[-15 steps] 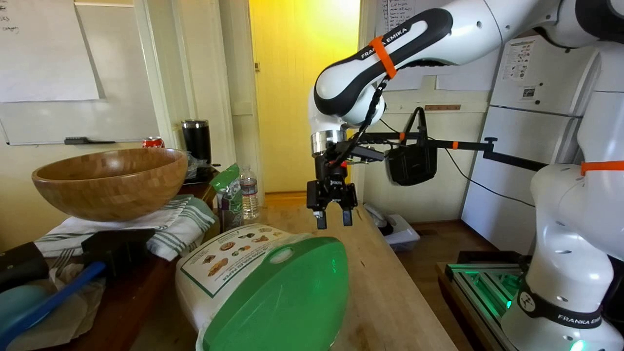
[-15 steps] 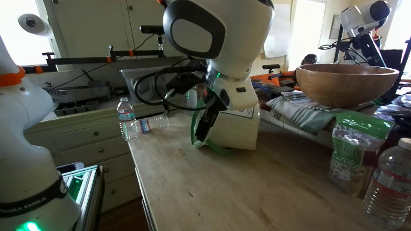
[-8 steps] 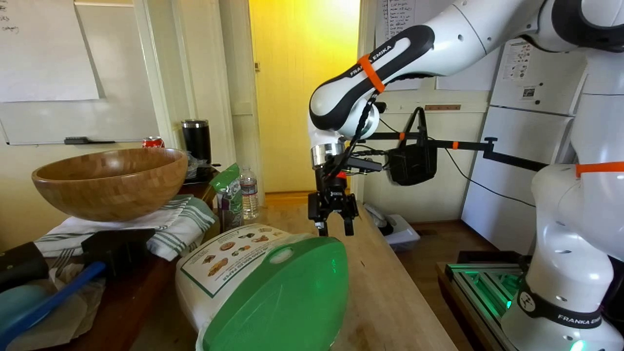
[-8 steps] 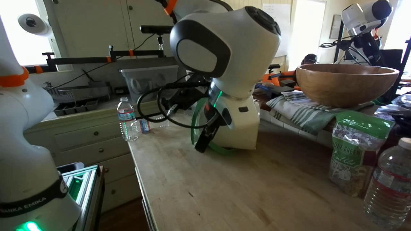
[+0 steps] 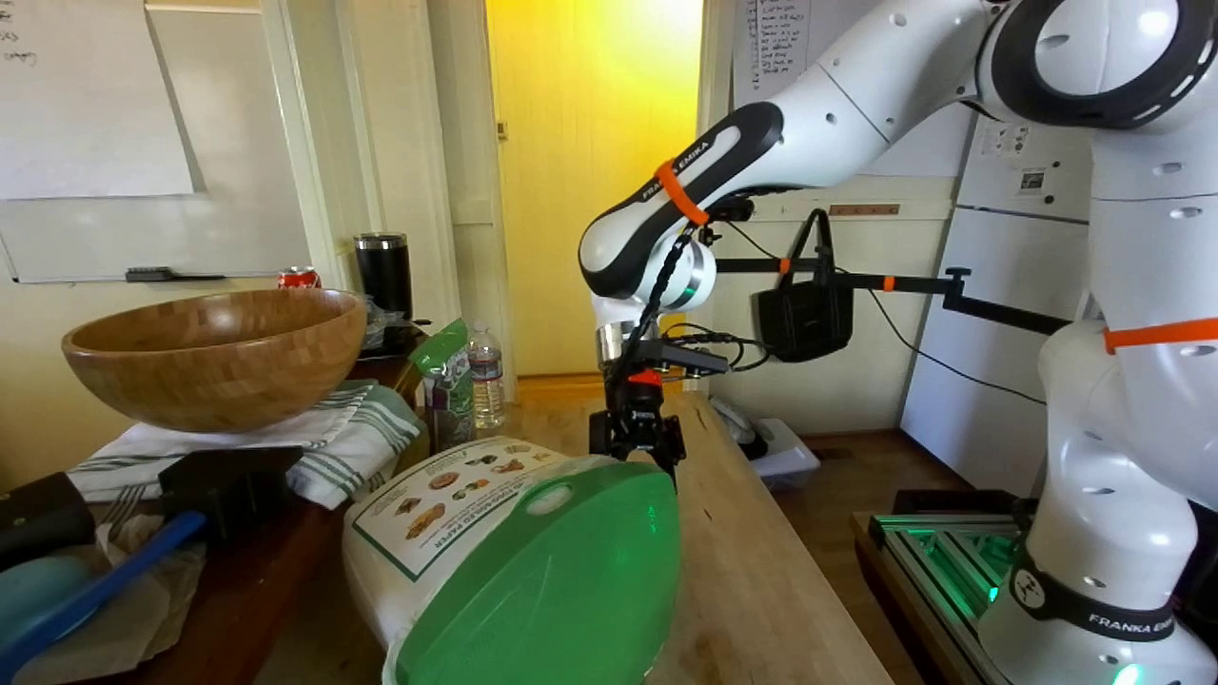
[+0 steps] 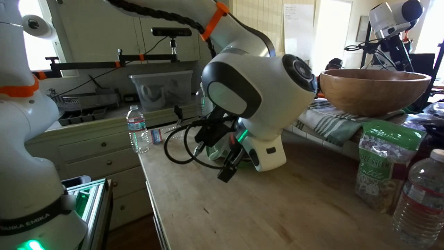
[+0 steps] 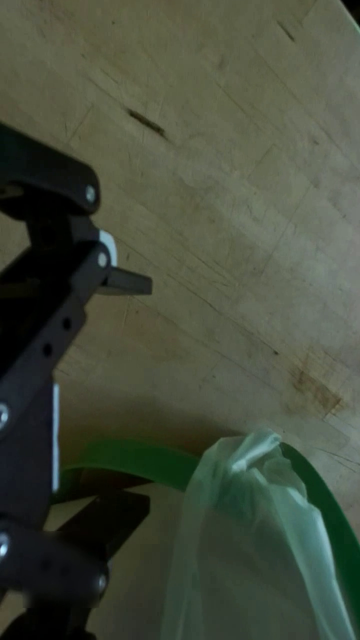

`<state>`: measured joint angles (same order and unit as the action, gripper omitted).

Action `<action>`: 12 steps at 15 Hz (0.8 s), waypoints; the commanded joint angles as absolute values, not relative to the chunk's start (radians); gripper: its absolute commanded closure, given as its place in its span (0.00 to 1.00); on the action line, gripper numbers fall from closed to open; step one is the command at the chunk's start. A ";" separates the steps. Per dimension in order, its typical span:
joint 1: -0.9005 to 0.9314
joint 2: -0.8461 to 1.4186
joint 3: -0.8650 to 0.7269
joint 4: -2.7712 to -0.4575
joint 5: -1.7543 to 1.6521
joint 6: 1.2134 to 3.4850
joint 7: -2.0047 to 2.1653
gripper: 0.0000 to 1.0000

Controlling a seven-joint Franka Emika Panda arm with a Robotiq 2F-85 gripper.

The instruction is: Put the bin upright

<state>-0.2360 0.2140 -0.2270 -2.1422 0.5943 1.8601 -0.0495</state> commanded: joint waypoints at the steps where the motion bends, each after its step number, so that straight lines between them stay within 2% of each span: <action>1: -0.252 0.277 -0.207 -2.098 0.643 1.860 -0.080 0.00; 11: -0.259 0.360 -0.171 -2.039 0.700 1.835 -0.092 0.00; 12: -0.261 0.365 -0.169 -2.035 0.709 1.832 -0.094 0.09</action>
